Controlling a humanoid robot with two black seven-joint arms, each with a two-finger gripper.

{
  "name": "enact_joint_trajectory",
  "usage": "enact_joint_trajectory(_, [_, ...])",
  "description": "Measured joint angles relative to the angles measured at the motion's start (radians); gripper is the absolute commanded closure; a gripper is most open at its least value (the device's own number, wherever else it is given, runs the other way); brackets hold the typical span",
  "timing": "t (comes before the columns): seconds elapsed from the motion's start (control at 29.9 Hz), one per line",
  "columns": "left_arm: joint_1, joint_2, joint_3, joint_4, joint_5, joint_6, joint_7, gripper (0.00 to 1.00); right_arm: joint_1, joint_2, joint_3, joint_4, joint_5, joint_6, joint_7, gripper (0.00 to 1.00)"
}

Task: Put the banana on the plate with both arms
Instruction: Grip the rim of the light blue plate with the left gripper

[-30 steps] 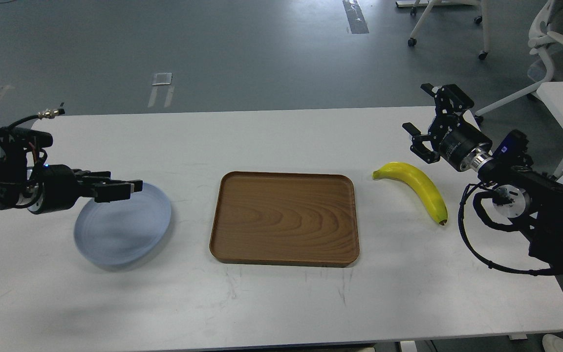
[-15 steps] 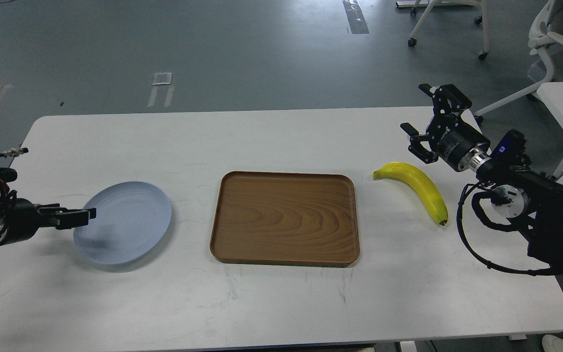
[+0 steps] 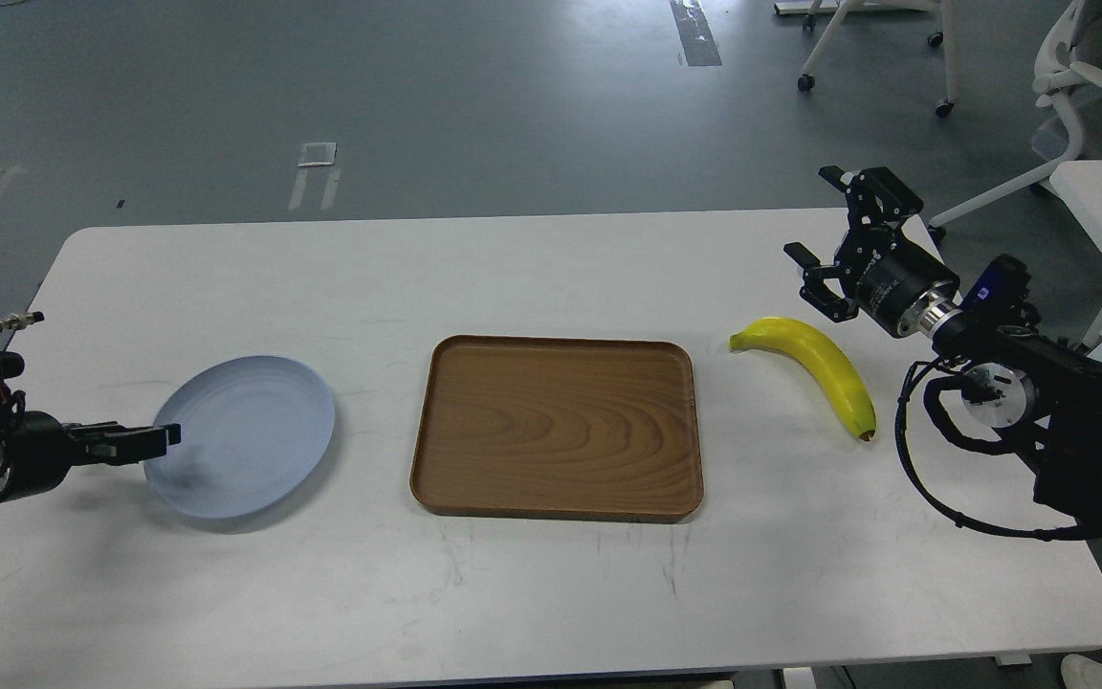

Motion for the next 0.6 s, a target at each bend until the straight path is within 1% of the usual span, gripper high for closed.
enact_joint_trajectory(0.07, [0.000, -0.004, 0.000, 0.000, -0.002, 0.000, 0.000, 0.38, 0.000, 0.000, -0.001, 0.000, 0.000, 0.000, 0.000, 0.00])
enact_joint_trajectory(0.17, [0.009, -0.009, 0.000, 0.000, -0.002, 0.000, 0.000, 0.38, 0.000, 0.000, -0.001, 0.000, 0.000, 0.000, 0.000, 0.00])
enact_joint_trajectory(0.2, [0.011, -0.010, 0.000, 0.000, -0.002, 0.000, 0.000, 0.40, 0.000, -0.001, -0.001, 0.000, 0.000, 0.000, 0.000, 0.00])
enact_joint_trajectory(0.23, [0.011, -0.010, 0.000, 0.000, -0.002, 0.000, 0.000, 0.45, 0.000, -0.001, -0.002, 0.000, 0.000, 0.000, 0.000, 0.00])
enact_joint_trajectory(0.27, [0.012, -0.010, -0.001, 0.000, -0.002, 0.000, 0.000, 0.59, 0.000, -0.001, -0.002, 0.000, 0.000, 0.000, 0.000, 0.00])
enact_joint_trajectory(0.3, [0.012, -0.010, -0.001, 0.000, -0.002, 0.000, 0.000, 0.65, 0.000, -0.001, -0.002, 0.000, 0.000, 0.000, 0.000, 0.00])
enact_joint_trajectory(0.33, [0.012, -0.010, -0.001, 0.000, -0.002, 0.000, 0.000, 0.74, 0.000, -0.001, -0.002, 0.000, 0.000, 0.000, 0.000, 0.00])
enact_joint_trajectory(0.37, [0.012, -0.011, -0.001, 0.000, -0.003, 0.000, 0.000, 0.80, 0.000, -0.001, -0.002, 0.000, 0.000, 0.000, 0.000, 0.00])
enact_joint_trajectory(0.4, [0.012, -0.012, -0.001, 0.000, -0.003, 0.000, 0.000, 0.80, 0.000, -0.001, -0.002, 0.000, 0.000, 0.000, 0.000, 0.00])
enact_joint_trajectory(0.47, [0.012, -0.016, -0.002, 0.000, -0.003, 0.000, 0.000, 0.92, 0.000, -0.001, -0.002, 0.000, -0.001, 0.000, 0.000, 0.00])
enact_joint_trajectory(0.54, [0.012, -0.021, -0.002, 0.000, -0.003, 0.001, 0.000, 0.99, 0.000, -0.001, -0.003, 0.000, -0.001, 0.000, 0.000, 0.00])
enact_joint_trajectory(0.6, [0.011, -0.025, -0.002, 0.000, -0.003, 0.001, 0.000, 1.00, 0.000, -0.001, -0.003, 0.000, -0.001, 0.000, 0.000, 0.00])
